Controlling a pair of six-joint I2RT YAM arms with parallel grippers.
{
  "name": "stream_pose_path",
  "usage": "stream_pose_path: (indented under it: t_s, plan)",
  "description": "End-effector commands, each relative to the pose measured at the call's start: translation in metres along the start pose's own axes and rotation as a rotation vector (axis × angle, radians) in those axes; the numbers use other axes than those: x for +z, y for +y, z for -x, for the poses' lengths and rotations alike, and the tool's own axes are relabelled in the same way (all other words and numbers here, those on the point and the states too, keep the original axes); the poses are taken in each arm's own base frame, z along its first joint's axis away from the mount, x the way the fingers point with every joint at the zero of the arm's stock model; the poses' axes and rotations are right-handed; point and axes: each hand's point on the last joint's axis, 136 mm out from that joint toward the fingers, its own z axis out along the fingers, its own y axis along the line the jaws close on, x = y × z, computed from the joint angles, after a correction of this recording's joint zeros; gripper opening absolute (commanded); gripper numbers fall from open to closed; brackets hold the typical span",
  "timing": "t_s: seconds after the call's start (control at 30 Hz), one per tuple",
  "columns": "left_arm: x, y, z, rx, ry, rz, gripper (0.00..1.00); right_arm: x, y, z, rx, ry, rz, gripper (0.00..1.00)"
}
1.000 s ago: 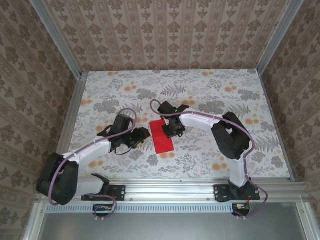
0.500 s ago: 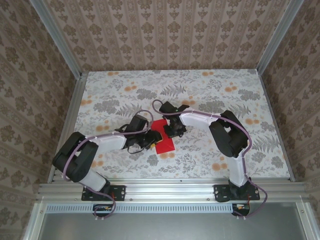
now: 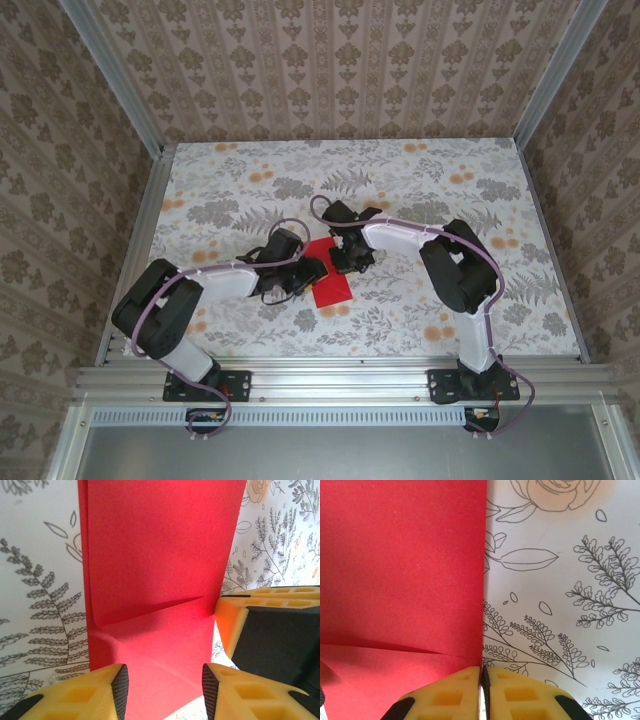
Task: Fold a paper plane with a square sheet of paper (pick it up from the middle)
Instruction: Turn over the paper at the center of the table.
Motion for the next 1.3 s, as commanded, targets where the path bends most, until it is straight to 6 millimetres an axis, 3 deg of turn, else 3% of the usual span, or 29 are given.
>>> stream_pose_path:
  t_s: [0.0, 0.2, 0.7, 1.27]
  plan:
    - [0.001, 0.006, 0.001, -0.032, -0.021, 0.039, 0.48, 0.033, -0.012, -0.028, 0.061, 0.114, -0.016, 0.12]
    - [0.005, 0.008, 0.003, -0.048, -0.026, 0.062, 0.52, 0.037, -0.009, -0.03, 0.103, 0.131, 0.017, 0.11]
    - [0.015, -0.004, 0.011, -0.043, -0.029, 0.044, 0.48, 0.042, -0.006, -0.037, 0.127, 0.147, 0.05, 0.1]
    - [0.002, -0.01, 0.019, 0.045, -0.069, 0.058, 0.27, 0.043, -0.009, -0.041, 0.125, 0.152, 0.043, 0.1]
